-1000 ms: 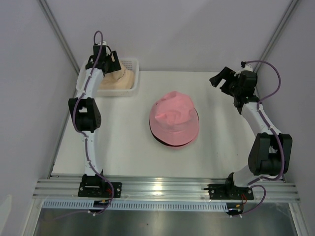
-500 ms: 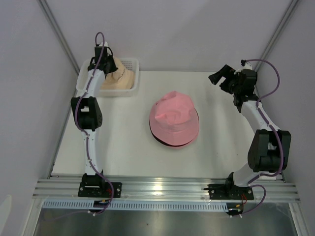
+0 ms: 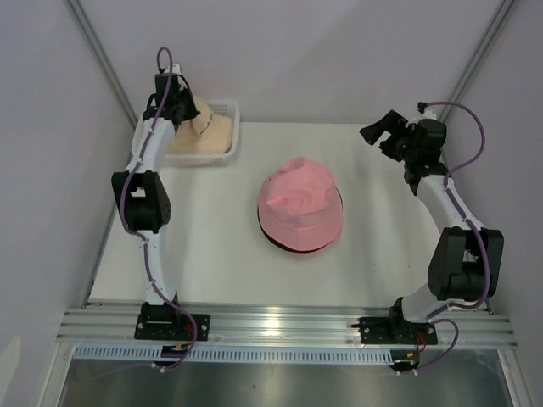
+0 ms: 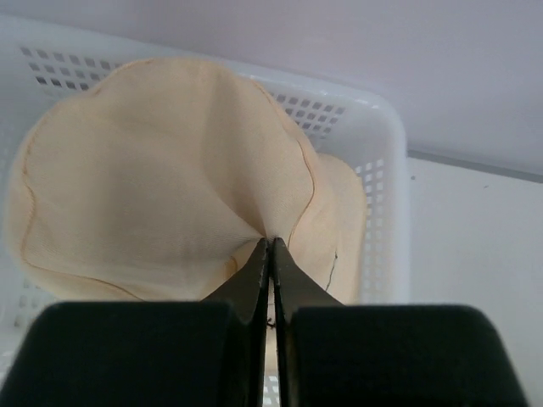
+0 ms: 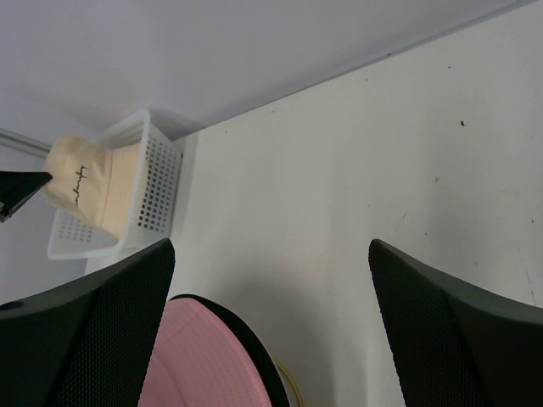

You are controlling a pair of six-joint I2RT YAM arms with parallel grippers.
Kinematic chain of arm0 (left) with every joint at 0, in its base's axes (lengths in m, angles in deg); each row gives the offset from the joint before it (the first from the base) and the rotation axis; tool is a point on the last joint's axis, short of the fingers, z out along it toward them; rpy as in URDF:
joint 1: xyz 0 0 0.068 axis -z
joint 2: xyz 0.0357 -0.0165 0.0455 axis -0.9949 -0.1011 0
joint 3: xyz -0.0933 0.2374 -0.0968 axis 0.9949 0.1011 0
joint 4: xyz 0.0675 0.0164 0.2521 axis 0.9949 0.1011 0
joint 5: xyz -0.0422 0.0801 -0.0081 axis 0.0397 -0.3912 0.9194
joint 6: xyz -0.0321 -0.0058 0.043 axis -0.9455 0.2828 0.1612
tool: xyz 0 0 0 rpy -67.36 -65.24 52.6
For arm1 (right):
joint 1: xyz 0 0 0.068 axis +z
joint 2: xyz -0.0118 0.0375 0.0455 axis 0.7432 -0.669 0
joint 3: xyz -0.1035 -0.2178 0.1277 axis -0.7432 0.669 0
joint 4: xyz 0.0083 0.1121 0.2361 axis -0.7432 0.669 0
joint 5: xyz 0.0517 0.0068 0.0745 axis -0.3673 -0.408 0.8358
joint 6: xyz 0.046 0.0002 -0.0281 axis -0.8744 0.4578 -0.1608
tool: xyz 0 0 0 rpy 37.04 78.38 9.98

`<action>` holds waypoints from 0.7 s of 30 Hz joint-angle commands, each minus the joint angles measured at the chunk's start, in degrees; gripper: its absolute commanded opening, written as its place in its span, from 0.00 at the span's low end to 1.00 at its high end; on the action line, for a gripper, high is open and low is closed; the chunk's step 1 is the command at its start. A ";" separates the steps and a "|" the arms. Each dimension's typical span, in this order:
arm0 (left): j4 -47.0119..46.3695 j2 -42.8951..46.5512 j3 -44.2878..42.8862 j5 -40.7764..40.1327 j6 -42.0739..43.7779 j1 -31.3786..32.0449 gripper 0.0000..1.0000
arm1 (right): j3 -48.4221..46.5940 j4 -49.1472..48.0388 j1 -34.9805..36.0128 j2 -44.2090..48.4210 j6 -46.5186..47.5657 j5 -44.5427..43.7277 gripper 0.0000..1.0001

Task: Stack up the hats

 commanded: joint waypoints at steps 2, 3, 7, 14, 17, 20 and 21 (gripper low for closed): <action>-2.82 13.34 0.59 2.44 1.36 0.60 0.01 | 0.90 -4.59 -0.31 5.51 -1.62 1.02 1.00; -2.38 14.39 0.59 2.35 2.06 1.30 0.01 | 1.25 -4.85 -0.31 5.95 -1.97 2.24 0.99; 0.52 21.49 1.29 2.44 4.26 4.03 0.01 | 0.90 -5.38 -0.31 6.74 -3.12 5.58 0.99; 8.08 31.70 4.53 12.27 5.76 11.84 0.01 | 4.59 -10.47 -0.05 11.92 -9.53 10.77 0.99; 8.09 39.24 9.45 15.27 6.11 15.61 0.01 | 7.66 -11.09 0.39 16.05 -11.90 11.13 0.99; 4.32 44.18 18.82 16.32 5.50 18.96 0.01 | 12.82 -13.90 1.10 21.05 -14.97 12.00 1.00; 3.53 46.81 20.17 17.98 5.06 19.50 0.01 | 14.42 -15.04 1.36 22.46 -15.77 12.70 1.00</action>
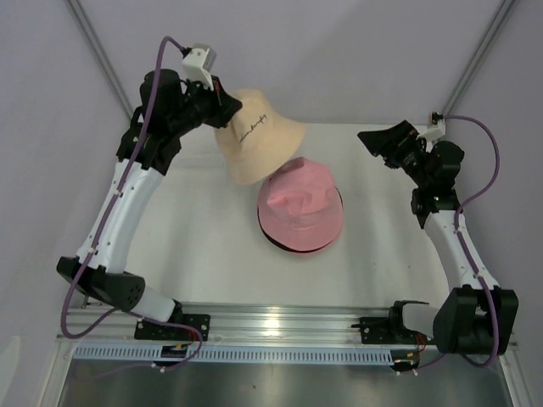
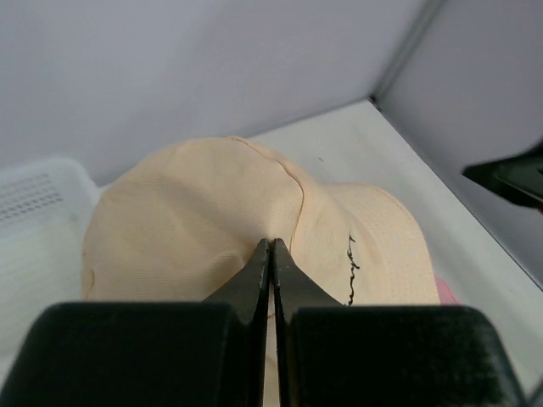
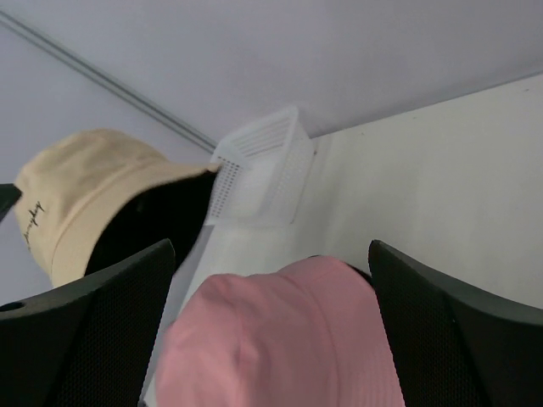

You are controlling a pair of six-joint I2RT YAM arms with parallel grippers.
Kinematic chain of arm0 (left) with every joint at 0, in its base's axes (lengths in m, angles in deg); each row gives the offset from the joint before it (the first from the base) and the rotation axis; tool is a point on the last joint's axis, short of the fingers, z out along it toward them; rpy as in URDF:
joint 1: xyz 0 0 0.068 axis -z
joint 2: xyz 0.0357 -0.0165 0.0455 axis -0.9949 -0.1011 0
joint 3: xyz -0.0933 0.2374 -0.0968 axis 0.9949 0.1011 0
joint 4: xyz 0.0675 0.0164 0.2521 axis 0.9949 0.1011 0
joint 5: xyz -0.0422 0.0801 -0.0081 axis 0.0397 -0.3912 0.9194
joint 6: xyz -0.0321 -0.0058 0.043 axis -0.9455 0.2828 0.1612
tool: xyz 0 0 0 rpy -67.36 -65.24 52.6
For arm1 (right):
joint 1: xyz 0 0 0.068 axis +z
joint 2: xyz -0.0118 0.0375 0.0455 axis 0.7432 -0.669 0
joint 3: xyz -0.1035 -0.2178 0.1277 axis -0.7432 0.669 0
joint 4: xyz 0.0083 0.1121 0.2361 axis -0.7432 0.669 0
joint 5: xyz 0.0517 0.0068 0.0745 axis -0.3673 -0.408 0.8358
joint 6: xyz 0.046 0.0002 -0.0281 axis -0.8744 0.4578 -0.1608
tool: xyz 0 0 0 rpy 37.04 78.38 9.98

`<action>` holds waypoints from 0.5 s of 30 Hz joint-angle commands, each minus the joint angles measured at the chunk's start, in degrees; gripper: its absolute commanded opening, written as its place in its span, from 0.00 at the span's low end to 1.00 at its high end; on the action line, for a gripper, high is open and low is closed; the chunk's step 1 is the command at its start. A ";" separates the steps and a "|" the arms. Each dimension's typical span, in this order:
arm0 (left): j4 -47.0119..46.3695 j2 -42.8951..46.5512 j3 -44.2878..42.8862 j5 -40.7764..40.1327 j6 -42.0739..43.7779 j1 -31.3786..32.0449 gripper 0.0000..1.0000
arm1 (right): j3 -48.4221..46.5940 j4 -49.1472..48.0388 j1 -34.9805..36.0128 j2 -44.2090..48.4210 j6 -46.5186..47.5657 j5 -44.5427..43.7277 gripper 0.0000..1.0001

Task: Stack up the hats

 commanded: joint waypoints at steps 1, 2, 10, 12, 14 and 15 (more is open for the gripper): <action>-2.60 6.85 6.98 5.36 -0.17 2.21 0.01 | 5.14 -6.79 1.08 6.43 -5.08 2.54 0.99; -4.52 8.08 10.82 5.80 -1.83 3.08 0.01 | 7.94 -6.71 1.51 9.40 -5.44 1.85 0.99; -9.90 16.00 21.14 3.88 -3.69 11.79 0.01 | 14.91 -0.92 3.36 22.51 -5.79 -0.36 0.99; -11.30 16.27 22.02 3.00 -3.86 14.42 0.01 | 16.13 0.67 3.71 26.28 -5.80 -1.49 1.00; -11.13 15.66 22.11 -1.54 -3.34 18.11 0.01 | 16.75 3.31 3.80 28.49 -5.88 -2.72 0.99; -11.57 15.39 22.29 -3.49 -2.90 19.43 0.01 | 17.02 4.27 3.89 30.50 -5.97 -3.08 0.99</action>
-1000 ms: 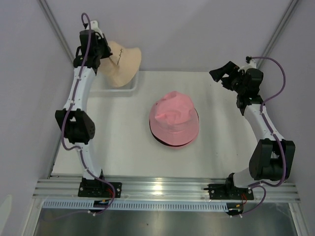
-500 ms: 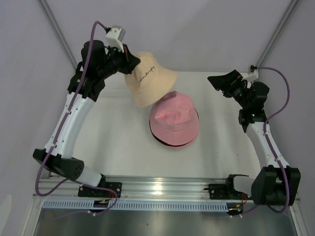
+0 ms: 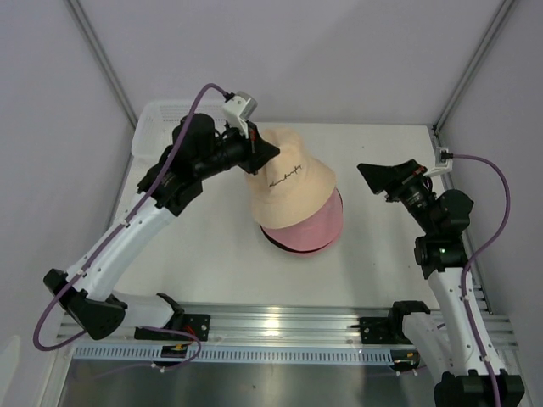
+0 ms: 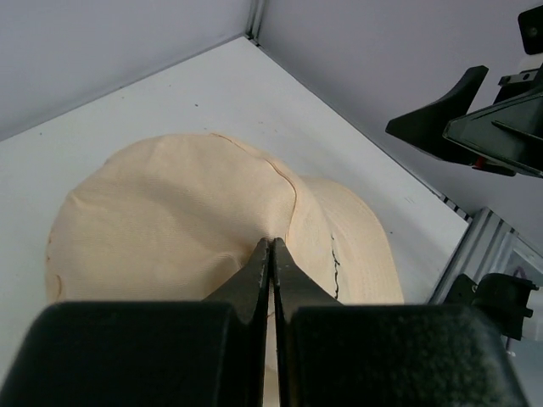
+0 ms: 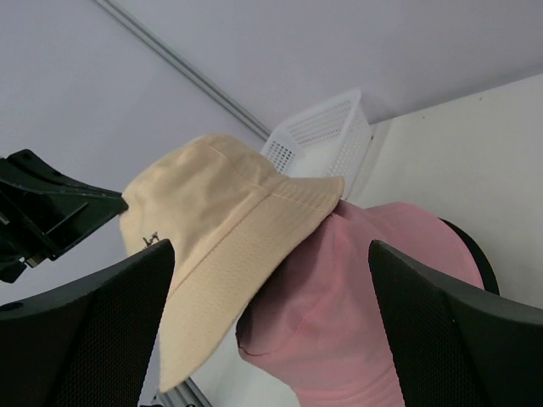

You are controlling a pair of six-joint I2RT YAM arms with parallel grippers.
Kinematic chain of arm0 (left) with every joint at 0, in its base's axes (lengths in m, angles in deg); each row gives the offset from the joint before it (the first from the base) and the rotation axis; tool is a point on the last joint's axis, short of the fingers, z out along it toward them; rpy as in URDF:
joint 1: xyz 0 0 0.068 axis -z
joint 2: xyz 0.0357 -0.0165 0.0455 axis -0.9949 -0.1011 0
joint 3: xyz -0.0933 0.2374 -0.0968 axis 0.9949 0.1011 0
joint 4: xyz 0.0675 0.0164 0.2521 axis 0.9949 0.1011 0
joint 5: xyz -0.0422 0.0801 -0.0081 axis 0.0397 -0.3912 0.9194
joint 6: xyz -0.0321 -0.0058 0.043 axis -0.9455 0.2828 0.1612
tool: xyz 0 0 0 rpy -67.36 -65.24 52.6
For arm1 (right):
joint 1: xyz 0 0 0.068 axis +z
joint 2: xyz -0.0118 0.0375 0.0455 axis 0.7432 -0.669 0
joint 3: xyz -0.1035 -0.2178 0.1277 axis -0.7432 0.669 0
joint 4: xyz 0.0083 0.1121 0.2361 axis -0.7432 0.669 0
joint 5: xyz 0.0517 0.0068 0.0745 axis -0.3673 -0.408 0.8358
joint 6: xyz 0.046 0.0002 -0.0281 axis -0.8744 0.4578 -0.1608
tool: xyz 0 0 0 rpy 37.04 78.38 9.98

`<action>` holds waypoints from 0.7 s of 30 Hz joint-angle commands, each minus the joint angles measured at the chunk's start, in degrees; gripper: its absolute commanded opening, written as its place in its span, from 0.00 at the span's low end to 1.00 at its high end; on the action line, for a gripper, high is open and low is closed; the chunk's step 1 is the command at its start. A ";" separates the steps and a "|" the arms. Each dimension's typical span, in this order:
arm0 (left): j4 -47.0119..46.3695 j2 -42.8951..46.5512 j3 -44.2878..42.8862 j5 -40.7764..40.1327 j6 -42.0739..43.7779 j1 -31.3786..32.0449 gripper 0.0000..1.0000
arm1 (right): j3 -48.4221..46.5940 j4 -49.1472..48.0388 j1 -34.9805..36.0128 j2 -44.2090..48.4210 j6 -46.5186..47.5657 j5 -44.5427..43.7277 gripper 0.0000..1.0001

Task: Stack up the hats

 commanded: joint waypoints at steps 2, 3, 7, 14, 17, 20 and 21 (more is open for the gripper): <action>-5.69 0.50 0.63 -9.09 -0.49 6.51 0.01 | 1.31 5.71 0.39 5.61 -0.94 -3.54 1.00; -6.30 0.15 0.80 -9.45 -0.84 7.30 0.01 | 1.66 6.41 0.39 6.31 -1.56 -3.98 0.99; -7.89 -1.61 0.89 -16.38 -0.59 13.53 0.01 | 3.50 9.92 0.48 9.21 -2.00 -6.18 0.99; -6.14 -7.76 -1.39 -20.26 3.19 19.61 0.01 | 5.35 11.43 0.48 9.48 -3.14 -5.92 0.99; -5.26 -9.87 -2.01 -22.28 3.81 20.93 0.01 | 6.75 12.39 0.48 9.92 -3.84 -6.88 0.99; -4.73 -10.75 -1.30 -22.90 3.37 21.81 0.01 | 8.95 12.83 0.48 10.18 -4.81 -8.63 0.99; -4.81 -10.84 -0.87 -22.90 3.20 21.99 0.01 | 9.48 12.83 0.40 10.36 -4.64 -8.99 1.00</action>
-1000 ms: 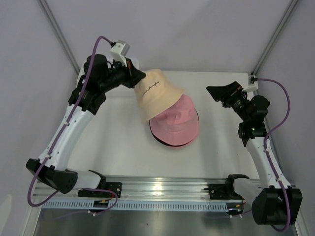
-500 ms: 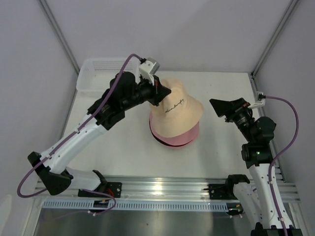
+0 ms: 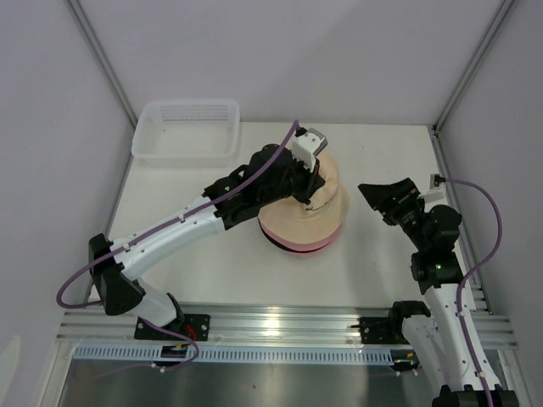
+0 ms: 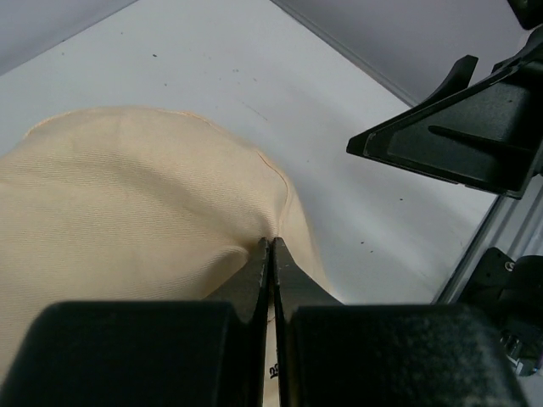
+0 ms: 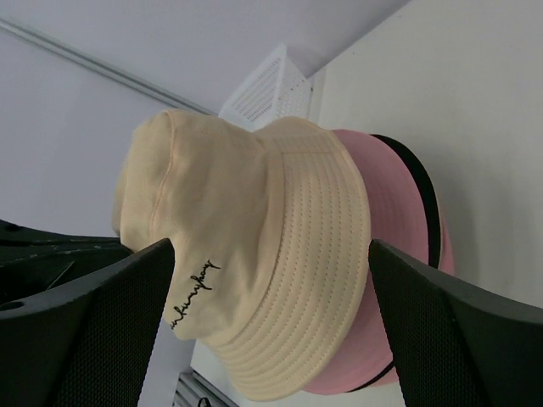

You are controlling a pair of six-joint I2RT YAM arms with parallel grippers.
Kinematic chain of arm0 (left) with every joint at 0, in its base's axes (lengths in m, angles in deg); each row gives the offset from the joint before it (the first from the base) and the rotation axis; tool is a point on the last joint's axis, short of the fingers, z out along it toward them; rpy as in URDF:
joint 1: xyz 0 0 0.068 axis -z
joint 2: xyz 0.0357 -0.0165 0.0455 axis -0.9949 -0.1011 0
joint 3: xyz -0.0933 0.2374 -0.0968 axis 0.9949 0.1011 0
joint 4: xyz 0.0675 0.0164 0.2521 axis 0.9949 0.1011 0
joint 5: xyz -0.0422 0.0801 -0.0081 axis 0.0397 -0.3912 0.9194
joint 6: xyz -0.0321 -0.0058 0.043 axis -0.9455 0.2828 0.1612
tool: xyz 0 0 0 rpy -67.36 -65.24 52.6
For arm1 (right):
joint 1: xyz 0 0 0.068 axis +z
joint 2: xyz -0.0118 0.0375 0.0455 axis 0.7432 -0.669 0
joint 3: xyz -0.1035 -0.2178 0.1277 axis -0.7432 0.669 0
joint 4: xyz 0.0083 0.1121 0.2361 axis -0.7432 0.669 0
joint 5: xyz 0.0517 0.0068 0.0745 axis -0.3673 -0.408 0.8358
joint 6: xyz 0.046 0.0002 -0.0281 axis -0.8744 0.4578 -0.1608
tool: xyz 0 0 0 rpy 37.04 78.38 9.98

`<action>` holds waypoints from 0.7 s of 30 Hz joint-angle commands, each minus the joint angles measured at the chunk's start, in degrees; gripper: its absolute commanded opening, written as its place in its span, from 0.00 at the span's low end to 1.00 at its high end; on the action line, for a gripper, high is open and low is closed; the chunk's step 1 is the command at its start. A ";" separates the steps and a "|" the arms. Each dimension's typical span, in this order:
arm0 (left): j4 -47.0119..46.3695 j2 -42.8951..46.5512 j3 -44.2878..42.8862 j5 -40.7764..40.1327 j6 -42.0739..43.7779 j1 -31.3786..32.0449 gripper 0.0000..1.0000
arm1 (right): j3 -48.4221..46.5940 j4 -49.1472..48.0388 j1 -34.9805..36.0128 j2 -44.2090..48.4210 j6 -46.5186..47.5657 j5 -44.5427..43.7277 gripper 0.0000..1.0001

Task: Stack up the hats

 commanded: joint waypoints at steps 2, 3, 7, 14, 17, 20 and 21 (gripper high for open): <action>0.08 0.13 -0.56 -2.79 0.70 1.05 0.01 | 2.25 0.49 0.02 0.81 -0.57 -3.60 0.99; 0.60 0.22 -0.55 -3.31 0.44 1.22 0.01 | 2.34 0.92 -0.06 0.55 0.48 -3.87 0.99; 1.66 2.76 0.15 -8.05 -0.18 1.23 0.38 | 1.90 0.75 -0.07 -0.94 3.64 -3.87 1.00; -1.67 14.62 5.68 -13.68 -1.58 0.26 0.99 | 6.27 -7.23 -0.07 -4.37 -2.40 -2.21 0.99; -2.72 19.36 7.79 -14.66 -5.09 -2.37 1.00 | 9.80 -15.32 0.28 -5.17 -8.63 -2.02 0.99; -5.18 25.60 13.93 -12.55 -12.28 -8.16 0.99 | 12.80 -20.69 0.55 -6.04 -12.77 -2.37 0.99; -6.67 27.27 19.17 -11.76 -16.92 -10.27 1.00 | 13.32 -21.83 0.90 -6.31 -13.39 -2.55 0.99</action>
